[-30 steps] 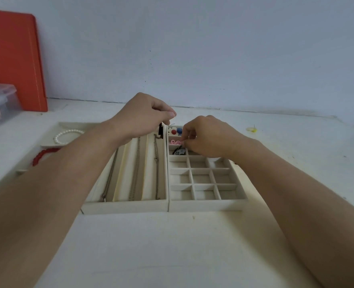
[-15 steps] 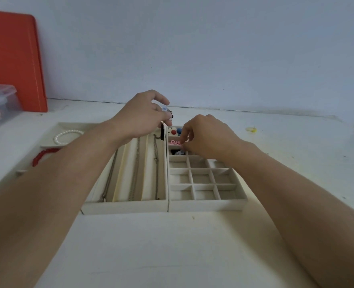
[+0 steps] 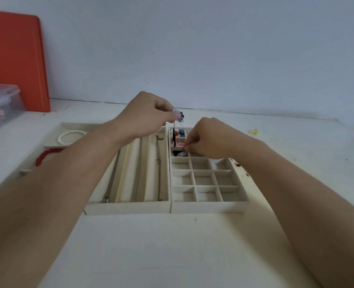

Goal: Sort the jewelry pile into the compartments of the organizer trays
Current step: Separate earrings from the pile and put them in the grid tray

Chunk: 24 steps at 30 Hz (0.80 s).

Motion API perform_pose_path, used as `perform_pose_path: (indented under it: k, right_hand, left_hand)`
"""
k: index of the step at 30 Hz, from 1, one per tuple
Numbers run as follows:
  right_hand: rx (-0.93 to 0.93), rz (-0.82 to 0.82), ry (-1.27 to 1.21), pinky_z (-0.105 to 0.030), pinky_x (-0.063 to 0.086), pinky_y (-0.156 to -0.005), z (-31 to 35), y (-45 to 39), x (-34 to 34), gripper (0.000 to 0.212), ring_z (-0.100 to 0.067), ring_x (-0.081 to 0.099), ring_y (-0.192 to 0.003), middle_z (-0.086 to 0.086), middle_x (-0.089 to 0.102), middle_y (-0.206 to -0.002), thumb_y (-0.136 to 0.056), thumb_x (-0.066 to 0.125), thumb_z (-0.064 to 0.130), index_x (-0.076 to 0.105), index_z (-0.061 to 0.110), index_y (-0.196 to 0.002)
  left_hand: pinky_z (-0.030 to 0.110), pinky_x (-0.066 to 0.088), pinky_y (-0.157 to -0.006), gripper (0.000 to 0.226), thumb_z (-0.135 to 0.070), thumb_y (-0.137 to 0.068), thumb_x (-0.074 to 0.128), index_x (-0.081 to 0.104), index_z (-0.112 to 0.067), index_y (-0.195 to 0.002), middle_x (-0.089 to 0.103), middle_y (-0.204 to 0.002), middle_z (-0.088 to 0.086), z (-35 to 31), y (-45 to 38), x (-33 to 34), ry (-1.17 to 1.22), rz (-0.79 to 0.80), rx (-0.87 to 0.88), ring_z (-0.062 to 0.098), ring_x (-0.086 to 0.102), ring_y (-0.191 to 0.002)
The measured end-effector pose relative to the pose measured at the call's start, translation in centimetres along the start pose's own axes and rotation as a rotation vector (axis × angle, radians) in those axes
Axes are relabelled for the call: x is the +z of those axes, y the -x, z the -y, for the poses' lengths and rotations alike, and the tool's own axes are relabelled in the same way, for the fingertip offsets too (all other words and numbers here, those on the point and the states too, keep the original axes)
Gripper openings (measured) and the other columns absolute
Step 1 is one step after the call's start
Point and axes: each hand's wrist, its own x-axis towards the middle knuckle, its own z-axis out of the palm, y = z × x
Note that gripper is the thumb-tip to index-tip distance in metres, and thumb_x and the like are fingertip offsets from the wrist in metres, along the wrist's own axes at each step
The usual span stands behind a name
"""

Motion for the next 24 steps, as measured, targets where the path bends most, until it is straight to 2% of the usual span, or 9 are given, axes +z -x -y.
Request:
perform_pose_path:
  k: [3,6,9,11,13,15,18,21,24]
  right_hand:
    - [-0.003,0.018,0.050,-0.032,0.054,-0.076,0.4,0.0,0.2,0.018,-0.017,0.061,-0.081,0.008,0.068,-0.078,-0.092,0.065,0.025,0.080,0.032,-0.097]
    - [-0.005,0.009,0.004,-0.023,0.044,-0.062,0.3,0.1,-0.3,0.014,-0.005,0.053,-0.065,0.012,0.062,-0.072,-0.092,0.068,0.027,0.080,0.031,-0.098]
    - [0.030,-0.074,-0.194,-0.018,0.045,-0.058,-0.3,0.5,-1.5,0.017,-0.002,0.056,-0.060,0.008,0.070,-0.085,-0.085,0.078,0.030,0.076,0.029,-0.102]
    - [0.041,-0.098,-0.410,-0.026,0.051,-0.066,-0.5,0.9,-2.0,0.033,-0.008,0.064,-0.065,0.007,0.075,-0.087,-0.077,0.086,0.032,0.072,0.027,-0.107]
    - [0.023,-0.083,-0.553,-0.032,0.051,-0.068,-0.6,1.3,-2.2,0.039,-0.009,0.068,-0.071,0.011,0.076,-0.088,-0.074,0.088,0.031,0.071,0.028,-0.109]
    - [0.003,-0.081,-0.604,-0.032,0.048,-0.067,-0.6,1.6,-1.8,0.031,-0.010,0.071,-0.074,0.013,0.077,-0.089,-0.079,0.085,0.030,0.072,0.028,-0.107]
    - [0.030,-0.171,-0.642,-0.028,0.049,-0.068,-0.6,1.9,-1.1,0.017,-0.008,0.070,-0.072,0.012,0.077,-0.082,-0.086,0.080,0.027,0.074,0.021,-0.101]
    - [0.057,-0.173,-0.672,-0.024,0.048,-0.065,-0.6,2.1,-0.6,0.014,-0.006,0.067,-0.069,0.007,0.077,-0.081,-0.086,0.080,0.026,0.075,0.016,-0.094]
    - [0.064,-0.163,-0.630,-0.019,0.043,-0.063,-0.5,2.0,-0.1,0.010,-0.005,0.061,-0.066,0.007,0.076,-0.079,-0.084,0.081,0.030,0.076,0.021,-0.087]
  left_hand:
    - [0.024,0.048,-0.070,0.015,-0.034,-0.091,0.072,0.079,-0.022,-0.085,0.074,-0.083,-0.008,-0.1,0.0,-0.1,-0.024,-0.015,-0.019,0.007,0.060,-0.071]
    - [0.028,0.052,-0.075,0.016,-0.032,-0.093,0.069,0.080,-0.022,-0.088,0.075,-0.082,-0.010,0.0,-0.2,-0.2,-0.024,-0.008,-0.052,0.009,0.064,-0.074]
    - [0.025,0.051,-0.074,0.017,-0.032,-0.093,0.068,0.080,-0.021,-0.089,0.075,-0.084,-0.010,-0.1,-0.2,-0.1,-0.029,0.013,-0.051,0.009,0.064,-0.074]
    - [0.026,0.052,-0.075,0.015,-0.030,-0.093,0.068,0.080,-0.021,-0.089,0.075,-0.084,-0.009,-0.1,-0.1,0.0,-0.034,0.034,-0.041,0.009,0.064,-0.074]
    - [0.028,0.052,-0.077,0.014,-0.028,-0.092,0.069,0.080,-0.021,-0.087,0.076,-0.085,-0.006,-0.1,-0.1,0.0,-0.043,0.050,-0.024,0.011,0.063,-0.074]
    - [0.028,0.051,-0.076,0.014,-0.028,-0.091,0.071,0.081,-0.021,-0.085,0.077,-0.084,-0.005,-0.1,0.0,0.1,-0.054,0.074,-0.014,0.008,0.062,-0.072]
    - [0.026,0.051,-0.075,0.012,-0.029,-0.090,0.073,0.081,-0.020,-0.085,0.077,-0.084,-0.006,-0.3,0.2,0.1,-0.063,0.153,-0.003,0.004,0.062,-0.071]
    - [0.028,0.051,-0.076,0.010,-0.030,-0.087,0.076,0.081,-0.022,-0.084,0.077,-0.084,-0.006,-0.4,0.3,0.0,-0.068,0.182,0.013,0.002,0.061,-0.070]
    - [0.023,0.047,-0.070,0.008,-0.030,-0.082,0.082,0.080,-0.022,-0.081,0.074,-0.074,-0.011,-0.1,0.2,0.1,-0.060,0.155,0.016,0.003,0.060,-0.068]
